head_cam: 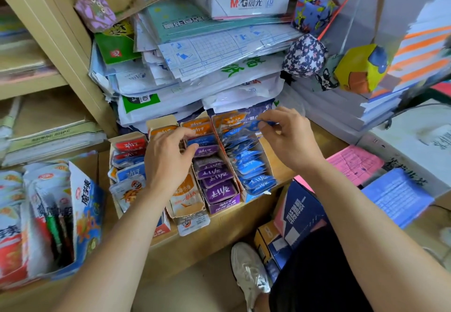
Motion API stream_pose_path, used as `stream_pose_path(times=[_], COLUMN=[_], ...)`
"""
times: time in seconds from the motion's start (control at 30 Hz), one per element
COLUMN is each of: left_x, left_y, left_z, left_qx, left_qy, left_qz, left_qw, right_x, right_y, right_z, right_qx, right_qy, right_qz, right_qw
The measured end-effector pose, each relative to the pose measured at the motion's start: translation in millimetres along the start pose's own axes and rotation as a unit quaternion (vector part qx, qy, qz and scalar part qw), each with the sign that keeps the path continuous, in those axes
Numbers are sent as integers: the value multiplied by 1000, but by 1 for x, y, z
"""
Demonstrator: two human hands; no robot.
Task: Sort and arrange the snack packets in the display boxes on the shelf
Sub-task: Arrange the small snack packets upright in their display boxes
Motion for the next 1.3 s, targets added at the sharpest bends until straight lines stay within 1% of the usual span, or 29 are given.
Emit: stream_pose_path(times=[0.07, 0.17, 0.27, 0.37, 0.43, 0.5, 0.63, 0.73, 0.83, 0.97, 1.07, 1.17, 1.3], left_x=[-1, -2, -2, -1, 0, 1, 1, 0, -1, -1, 3, 8, 14], left_y=[1, 2, 3, 0, -2, -3, -5, -3, -2, -3, -2, -2, -3], left_z=[0, 1, 5, 6, 6, 6, 4, 5, 4, 3, 1, -2, -12], left_qx=[1, -10, -38, -74, -82, -88, -93, -100, -110, -122, -125, -128, -108], left_qy=[-2, 3, 14, 6, 3, 3, 16, 35, 43, 32, -4, -84, -193], left_qz=[-4, -9, -17, 12, 30, 43, 51, 44, 29, 19, 13, 24, 21], left_qw=[1000, 1000, 999, 997, 996, 995, 994, 993, 993, 992, 992, 988, 975], right_x=[-10, -23, -36, -43, -43, -44, -54, -70, -78, -81, -81, -80, -71], right_y=[0, 2, 4, 1, -2, -4, -6, -8, -6, -4, -2, 0, 4], right_z=[-3, -7, -7, -4, -2, 3, 24, 34, 32, 27, 25, 24, 26], right_qx=[-3, -13, -17, -31, -37, -22, 60, 90, 70, 43, 18, 17, 6], right_qy=[-31, -41, -55, -55, -65, -85, -102, -139, -161, -140, -101, -70, -1], right_qz=[34, 55, 92, 122, 133, 126, 67, 70, 80, 86, 84, 74, 58], right_qw=[999, 998, 994, 991, 988, 988, 991, 984, 981, 985, 991, 995, 998])
Point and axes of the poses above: each hand's wrist, its own y-axis towards the middle knuckle, its own x-axis out of the back of the hand, z = x × y, the point moved 3 cm from there along y, towards the middle knuckle, and after that the axes turned 4 degrees about -y, right-handed, at the moved point
